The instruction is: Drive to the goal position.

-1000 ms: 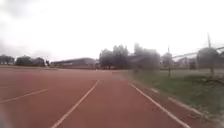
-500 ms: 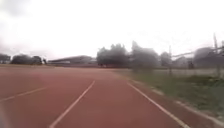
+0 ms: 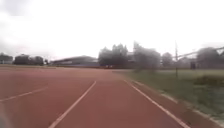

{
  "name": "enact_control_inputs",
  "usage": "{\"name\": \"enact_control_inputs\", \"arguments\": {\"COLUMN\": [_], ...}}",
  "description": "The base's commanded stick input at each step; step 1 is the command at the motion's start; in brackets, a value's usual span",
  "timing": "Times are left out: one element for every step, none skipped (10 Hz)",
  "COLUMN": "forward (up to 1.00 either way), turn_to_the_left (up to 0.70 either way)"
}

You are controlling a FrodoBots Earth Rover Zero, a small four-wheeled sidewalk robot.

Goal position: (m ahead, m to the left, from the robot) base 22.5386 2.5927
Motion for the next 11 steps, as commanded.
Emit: {"name": "enact_control_inputs", "arguments": {"forward": [0.70,0.70,0.70,0.70,0.70,0.70,0.70,0.70,0.70,0.70,0.70], "turn_to_the_left": [0.00,0.00,0.00,0.01,0.04,0.06,0.09,-0.35,-0.35,0.05,0.00]}}
